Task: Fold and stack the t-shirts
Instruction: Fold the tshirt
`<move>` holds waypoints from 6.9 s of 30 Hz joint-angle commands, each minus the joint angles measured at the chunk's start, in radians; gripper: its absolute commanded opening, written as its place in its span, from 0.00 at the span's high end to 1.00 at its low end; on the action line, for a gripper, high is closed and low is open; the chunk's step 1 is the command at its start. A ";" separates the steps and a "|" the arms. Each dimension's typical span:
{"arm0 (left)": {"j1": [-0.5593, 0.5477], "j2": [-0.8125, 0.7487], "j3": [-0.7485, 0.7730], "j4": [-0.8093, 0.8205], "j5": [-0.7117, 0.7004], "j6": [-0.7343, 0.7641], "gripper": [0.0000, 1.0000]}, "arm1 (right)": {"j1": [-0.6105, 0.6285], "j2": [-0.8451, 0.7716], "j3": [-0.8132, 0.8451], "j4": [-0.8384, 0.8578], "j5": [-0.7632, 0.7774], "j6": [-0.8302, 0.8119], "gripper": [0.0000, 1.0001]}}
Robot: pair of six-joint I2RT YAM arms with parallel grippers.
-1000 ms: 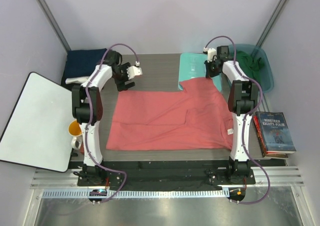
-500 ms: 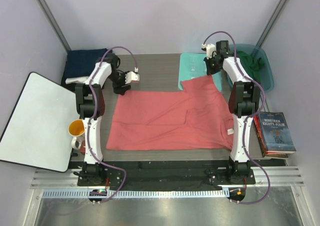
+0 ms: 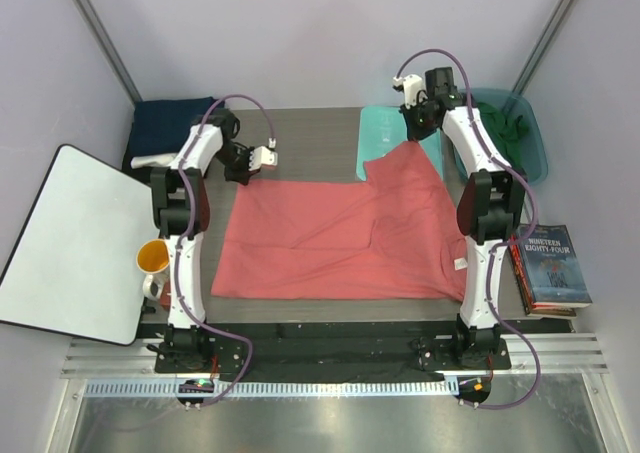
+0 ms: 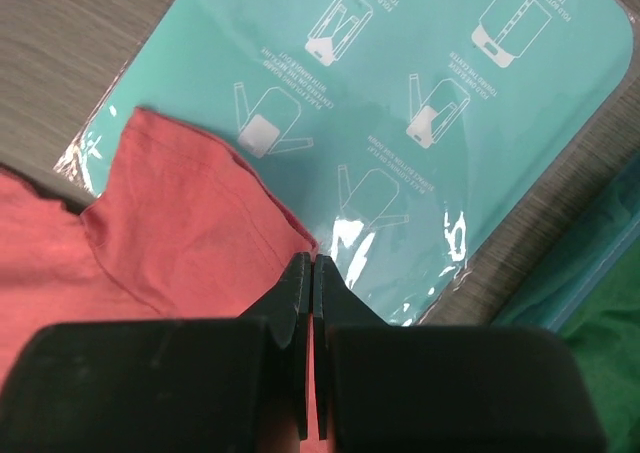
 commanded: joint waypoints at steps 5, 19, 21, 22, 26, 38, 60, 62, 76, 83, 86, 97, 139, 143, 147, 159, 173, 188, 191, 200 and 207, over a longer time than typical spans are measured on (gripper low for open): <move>0.037 -0.181 -0.117 0.009 -0.029 0.042 1.00 | 0.021 -0.190 -0.048 -0.183 -0.085 -0.093 0.99; 0.037 -0.395 -0.315 0.055 -0.032 0.066 1.00 | 0.031 -0.451 -0.258 -0.393 -0.181 -0.257 0.99; 0.037 -0.410 -0.336 0.023 -0.041 0.089 1.00 | 0.034 -0.463 -0.252 -0.459 -0.200 -0.286 0.99; 0.037 -0.420 -0.345 0.018 -0.044 0.094 1.00 | 0.036 -0.469 -0.244 -0.484 -0.212 -0.298 0.99; 0.037 -0.496 -0.410 -0.021 -0.055 0.127 1.00 | 0.050 -0.504 -0.244 -0.643 -0.223 -0.375 0.99; 0.039 -0.754 -0.615 -0.092 -0.081 0.201 1.00 | 0.125 -0.745 -0.556 -0.706 -0.120 -0.483 0.99; 0.037 -0.947 -0.810 -0.081 -0.069 0.233 0.99 | 0.113 -0.982 -0.703 -0.728 0.145 -0.671 0.99; 0.039 -0.952 -0.809 -0.092 -0.070 0.235 0.99 | 0.100 -0.998 -0.738 -0.719 0.162 -0.685 0.99; 0.039 -0.990 -0.858 -0.190 -0.072 0.305 0.99 | -0.015 -0.988 -0.772 -0.723 0.104 -0.799 0.99; 0.039 -0.998 -0.928 -0.187 -0.123 0.385 0.98 | 0.068 -0.983 -0.888 -0.717 0.104 -0.828 0.99; 0.039 -0.987 -0.930 -0.184 -0.132 0.394 0.97 | 0.097 -0.977 -0.944 -0.688 0.107 -0.826 0.99; 0.014 -0.957 -0.960 -0.213 -0.139 0.404 0.54 | 0.206 -0.945 -1.033 -0.630 0.110 -0.785 0.87; -0.035 -0.526 -0.618 -0.299 -0.069 0.295 0.48 | 0.031 -0.373 -0.781 -0.136 0.185 -0.754 0.57; -0.055 -0.496 -0.646 -0.273 -0.104 0.284 0.48 | 0.033 -0.360 -0.777 -0.139 0.177 -0.751 0.57; -0.073 -0.476 -0.666 -0.230 -0.138 0.272 0.48 | 0.034 -0.342 -0.774 -0.139 0.184 -0.760 0.57; -0.103 -0.404 -0.646 -0.094 -0.184 0.190 0.53 | 0.036 -0.262 -0.757 -0.093 0.177 -0.759 0.59; -0.101 -0.483 -0.620 -0.084 -0.164 0.170 0.42 | 0.039 -0.291 -0.715 -0.151 0.176 -0.806 0.55; -0.138 -0.335 -0.591 -0.022 -0.238 0.114 0.51 | 0.036 -0.207 -0.721 -0.110 0.171 -0.796 0.63; -0.142 -0.325 -0.586 -0.022 -0.250 0.103 0.92 | 0.038 -0.196 -0.740 -0.108 0.177 -0.794 0.87; -0.142 -0.335 -0.597 -0.006 -0.268 0.095 1.00 | 0.036 -0.182 -0.734 -0.047 0.194 -0.789 0.99; -0.142 -0.378 -0.666 0.181 -0.319 0.031 1.00 | 0.036 -0.181 -0.709 0.093 0.246 -0.750 0.99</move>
